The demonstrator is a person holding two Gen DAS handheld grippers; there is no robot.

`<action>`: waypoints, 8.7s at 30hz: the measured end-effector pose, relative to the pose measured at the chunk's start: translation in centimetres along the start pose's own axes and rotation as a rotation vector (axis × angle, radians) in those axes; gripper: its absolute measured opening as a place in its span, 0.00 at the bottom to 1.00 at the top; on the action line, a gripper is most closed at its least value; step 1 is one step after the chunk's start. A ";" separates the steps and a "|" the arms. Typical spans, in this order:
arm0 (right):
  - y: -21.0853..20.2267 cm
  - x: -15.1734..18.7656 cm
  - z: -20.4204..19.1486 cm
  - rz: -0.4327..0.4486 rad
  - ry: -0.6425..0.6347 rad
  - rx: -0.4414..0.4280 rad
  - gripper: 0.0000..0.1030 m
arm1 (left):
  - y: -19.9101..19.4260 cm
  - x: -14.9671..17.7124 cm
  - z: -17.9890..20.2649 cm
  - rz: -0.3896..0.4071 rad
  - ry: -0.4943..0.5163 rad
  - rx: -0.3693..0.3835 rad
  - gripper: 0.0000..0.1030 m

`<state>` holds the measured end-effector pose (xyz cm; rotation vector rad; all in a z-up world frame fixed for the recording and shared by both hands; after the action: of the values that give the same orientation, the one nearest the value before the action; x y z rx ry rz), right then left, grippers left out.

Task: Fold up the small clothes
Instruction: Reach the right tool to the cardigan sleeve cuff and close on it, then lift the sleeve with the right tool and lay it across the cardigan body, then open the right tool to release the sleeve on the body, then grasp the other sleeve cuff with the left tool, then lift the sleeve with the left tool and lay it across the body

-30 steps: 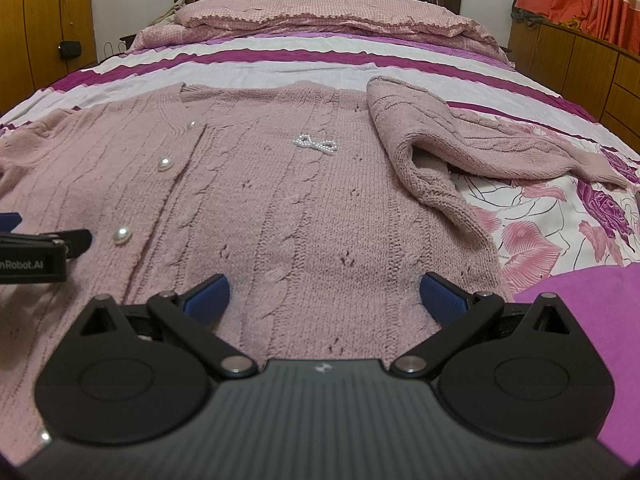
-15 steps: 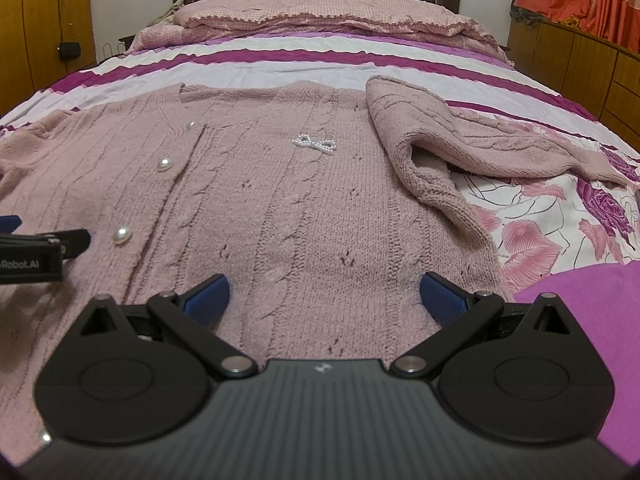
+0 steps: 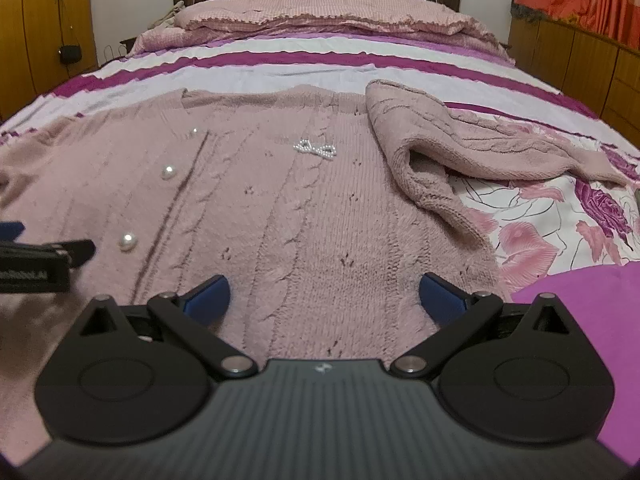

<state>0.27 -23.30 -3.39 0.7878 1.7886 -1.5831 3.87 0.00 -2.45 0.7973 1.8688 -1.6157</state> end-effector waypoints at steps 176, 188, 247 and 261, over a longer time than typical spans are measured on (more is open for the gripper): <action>4.8 -6.6 6.0 0.051 0.168 -0.120 0.65 | 7.0 -10.1 -9.3 -0.011 -0.188 -0.178 0.18; 4.1 -6.5 5.3 0.047 0.160 -0.109 0.65 | 2.6 -7.8 -14.7 -0.022 -0.372 -0.110 0.21; -0.2 -4.4 2.3 0.059 0.133 -0.148 0.70 | -1.7 -5.1 -34.2 0.284 -0.901 -0.287 0.14; -1.2 -4.3 3.4 0.085 0.165 -0.137 0.70 | -5.5 -11.9 -26.3 0.380 -0.674 -0.112 0.14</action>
<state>2.30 -26.92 0.37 0.9392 1.9300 -1.3591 7.44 24.41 13.48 0.4409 1.2278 -1.3038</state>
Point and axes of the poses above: each gripper's, at about its wrist camera, not at the fingertips, and y roughly the way its jaws point, z to its right, x to its underside, the point moved 5 cm from there along y, roughly the way its jaws point, and after that the axes turned 6 degrees about -x, right-handed, at the moved point
